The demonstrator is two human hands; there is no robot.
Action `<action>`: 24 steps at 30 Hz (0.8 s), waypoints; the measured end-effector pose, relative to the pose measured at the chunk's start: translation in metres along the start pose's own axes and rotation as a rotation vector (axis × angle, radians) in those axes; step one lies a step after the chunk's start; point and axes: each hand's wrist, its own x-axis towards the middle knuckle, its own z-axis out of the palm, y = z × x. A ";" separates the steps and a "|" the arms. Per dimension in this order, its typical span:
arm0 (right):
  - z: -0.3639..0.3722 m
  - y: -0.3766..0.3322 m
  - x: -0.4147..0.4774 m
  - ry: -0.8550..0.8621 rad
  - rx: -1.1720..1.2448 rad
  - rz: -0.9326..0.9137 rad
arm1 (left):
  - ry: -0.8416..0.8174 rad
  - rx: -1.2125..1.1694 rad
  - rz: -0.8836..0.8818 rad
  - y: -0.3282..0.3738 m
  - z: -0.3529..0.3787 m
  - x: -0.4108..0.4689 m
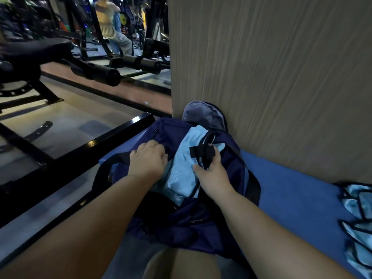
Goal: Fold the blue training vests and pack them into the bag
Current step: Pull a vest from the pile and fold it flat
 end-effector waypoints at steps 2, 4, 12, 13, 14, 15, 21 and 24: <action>0.002 -0.001 0.002 0.017 -0.006 0.012 | 0.037 -0.104 -0.042 -0.002 -0.002 0.003; 0.005 -0.002 0.005 0.038 -0.002 0.022 | 0.078 -0.282 -0.108 -0.005 -0.005 0.007; 0.035 -0.017 0.021 -0.071 0.023 0.032 | 0.237 -0.619 -0.246 0.006 -0.035 0.022; 0.038 -0.019 0.022 -0.116 -0.053 0.010 | 0.253 -0.638 -0.225 0.008 -0.036 0.022; 0.039 -0.021 0.022 -0.159 -0.207 -0.028 | 0.261 -0.646 -0.209 0.010 -0.035 0.022; 0.038 -0.022 0.021 -0.177 -0.421 -0.075 | 0.270 -0.648 -0.187 0.009 -0.031 0.022; 0.023 -0.014 0.017 -0.170 -0.852 -0.158 | 0.157 -0.484 0.005 0.013 0.003 0.007; 0.010 -0.002 0.013 -0.092 -0.515 -0.169 | 0.025 -0.425 0.112 0.018 0.008 -0.005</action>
